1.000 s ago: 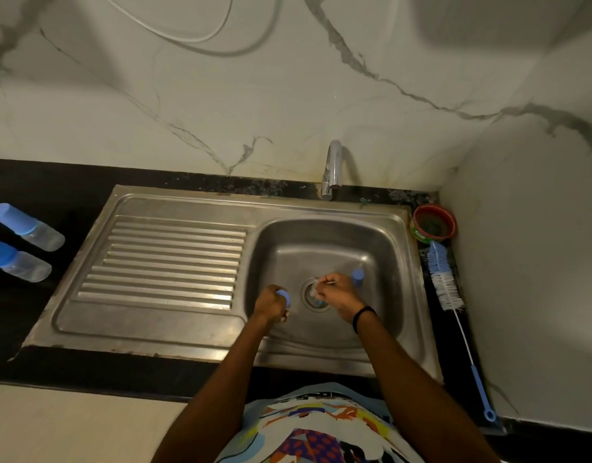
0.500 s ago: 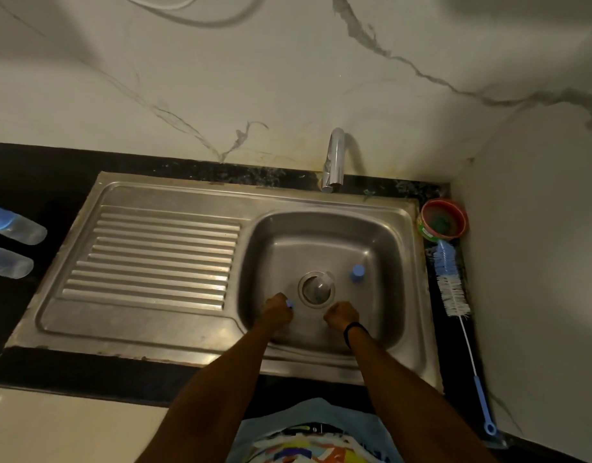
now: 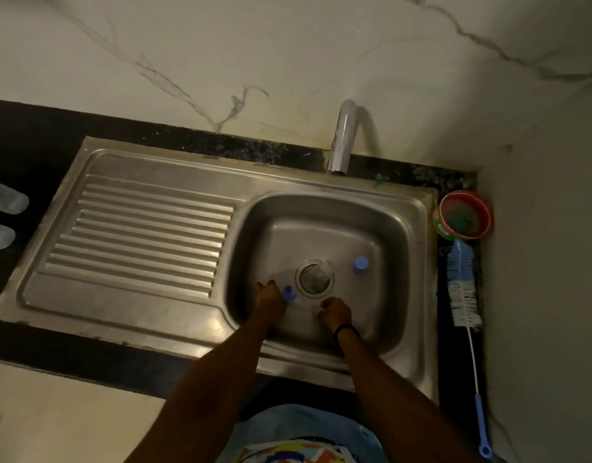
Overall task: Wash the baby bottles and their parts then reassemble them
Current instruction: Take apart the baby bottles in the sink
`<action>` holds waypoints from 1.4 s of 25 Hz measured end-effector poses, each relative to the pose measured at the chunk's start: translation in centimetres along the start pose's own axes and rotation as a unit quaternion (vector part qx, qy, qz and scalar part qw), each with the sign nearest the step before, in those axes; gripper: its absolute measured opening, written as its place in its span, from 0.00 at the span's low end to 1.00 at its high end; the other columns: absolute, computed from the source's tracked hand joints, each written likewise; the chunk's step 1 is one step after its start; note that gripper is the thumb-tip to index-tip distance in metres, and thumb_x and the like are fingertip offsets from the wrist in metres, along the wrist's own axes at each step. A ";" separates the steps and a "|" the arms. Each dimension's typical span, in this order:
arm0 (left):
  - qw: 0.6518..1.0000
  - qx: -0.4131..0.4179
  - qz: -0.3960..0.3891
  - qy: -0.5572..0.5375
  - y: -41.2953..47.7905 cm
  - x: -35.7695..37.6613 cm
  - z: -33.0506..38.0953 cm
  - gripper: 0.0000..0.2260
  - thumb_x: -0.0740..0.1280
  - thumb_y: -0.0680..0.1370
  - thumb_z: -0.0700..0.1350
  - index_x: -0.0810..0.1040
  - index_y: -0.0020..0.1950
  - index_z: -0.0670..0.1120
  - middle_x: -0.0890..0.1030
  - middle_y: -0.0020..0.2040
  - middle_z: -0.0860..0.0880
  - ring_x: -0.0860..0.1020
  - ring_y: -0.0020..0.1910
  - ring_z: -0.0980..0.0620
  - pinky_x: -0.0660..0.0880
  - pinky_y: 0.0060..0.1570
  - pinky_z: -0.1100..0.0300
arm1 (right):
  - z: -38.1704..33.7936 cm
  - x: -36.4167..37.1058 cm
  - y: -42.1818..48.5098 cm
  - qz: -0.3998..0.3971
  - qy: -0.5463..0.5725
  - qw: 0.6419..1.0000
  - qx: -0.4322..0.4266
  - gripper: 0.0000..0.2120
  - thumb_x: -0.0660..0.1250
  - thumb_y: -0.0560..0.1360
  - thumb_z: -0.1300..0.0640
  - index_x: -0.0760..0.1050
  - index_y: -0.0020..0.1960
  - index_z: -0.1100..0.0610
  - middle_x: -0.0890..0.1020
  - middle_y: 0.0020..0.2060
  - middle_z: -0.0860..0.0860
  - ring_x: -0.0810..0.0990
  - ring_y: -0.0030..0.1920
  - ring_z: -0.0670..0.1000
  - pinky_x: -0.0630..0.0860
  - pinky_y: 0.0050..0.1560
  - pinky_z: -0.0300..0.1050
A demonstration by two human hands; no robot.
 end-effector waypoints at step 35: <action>0.794 0.029 0.402 -0.455 -2.5 -42.6 -26.1 0.15 0.64 0.77 0.35 0.76 0.62 0.46 0.79 0.54 0.48 0.78 0.52 0.51 0.79 0.56 0.48 | -56.0 11.1 -10.9 0.033 0.140 0.928 -0.344 0.12 0.73 0.73 0.54 0.78 0.55 0.53 0.82 0.45 0.47 0.80 0.46 0.44 0.76 0.47 0.36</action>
Point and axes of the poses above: each hand's wrist, its own y-axis towards the middle knuckle, its own x-axis out of the palm, z = x × y, the point moved 5 cm from there along y, towards the middle knuckle
